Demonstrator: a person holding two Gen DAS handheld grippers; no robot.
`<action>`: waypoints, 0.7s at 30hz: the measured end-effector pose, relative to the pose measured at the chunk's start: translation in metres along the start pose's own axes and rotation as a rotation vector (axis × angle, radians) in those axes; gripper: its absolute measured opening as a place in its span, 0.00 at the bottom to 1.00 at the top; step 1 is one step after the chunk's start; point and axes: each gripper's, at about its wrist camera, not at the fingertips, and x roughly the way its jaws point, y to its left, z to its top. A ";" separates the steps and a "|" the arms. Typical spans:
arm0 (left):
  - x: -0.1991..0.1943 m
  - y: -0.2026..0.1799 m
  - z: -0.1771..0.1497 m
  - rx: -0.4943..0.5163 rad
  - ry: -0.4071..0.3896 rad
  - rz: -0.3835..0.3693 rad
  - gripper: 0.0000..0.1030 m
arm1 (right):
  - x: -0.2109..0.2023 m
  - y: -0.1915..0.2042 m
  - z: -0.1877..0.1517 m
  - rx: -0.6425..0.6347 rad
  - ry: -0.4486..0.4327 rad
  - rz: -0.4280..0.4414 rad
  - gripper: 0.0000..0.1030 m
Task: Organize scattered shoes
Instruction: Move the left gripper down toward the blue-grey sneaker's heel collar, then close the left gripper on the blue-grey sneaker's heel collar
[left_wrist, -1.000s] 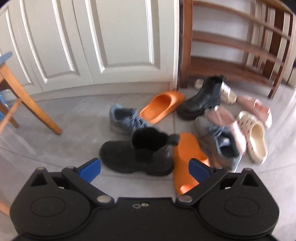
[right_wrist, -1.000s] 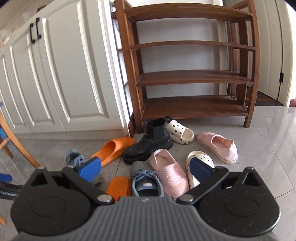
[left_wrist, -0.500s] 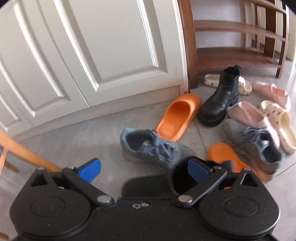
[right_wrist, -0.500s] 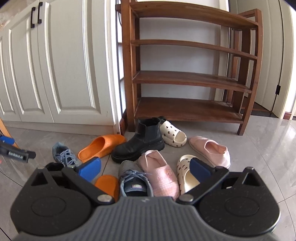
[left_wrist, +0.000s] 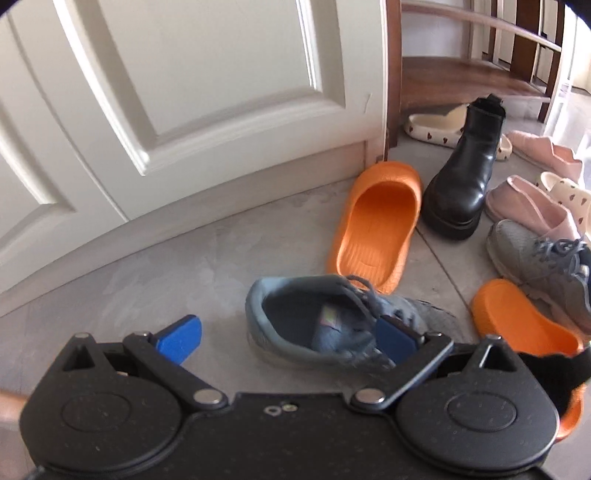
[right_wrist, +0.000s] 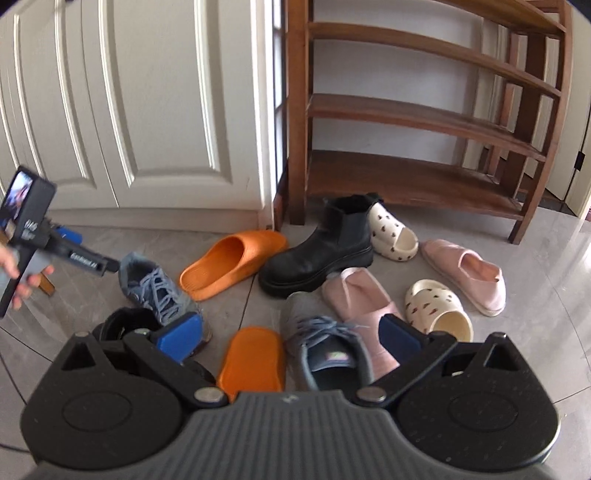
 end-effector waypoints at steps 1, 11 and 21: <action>0.007 0.002 0.001 0.005 0.007 -0.003 0.97 | 0.003 0.004 -0.001 -0.004 0.006 0.009 1.00; 0.070 0.023 0.014 0.052 0.092 0.009 0.97 | 0.014 0.023 -0.013 -0.048 0.054 -0.001 1.00; 0.101 0.029 0.005 0.026 0.158 -0.041 0.96 | 0.019 0.021 -0.014 -0.017 0.088 -0.027 1.00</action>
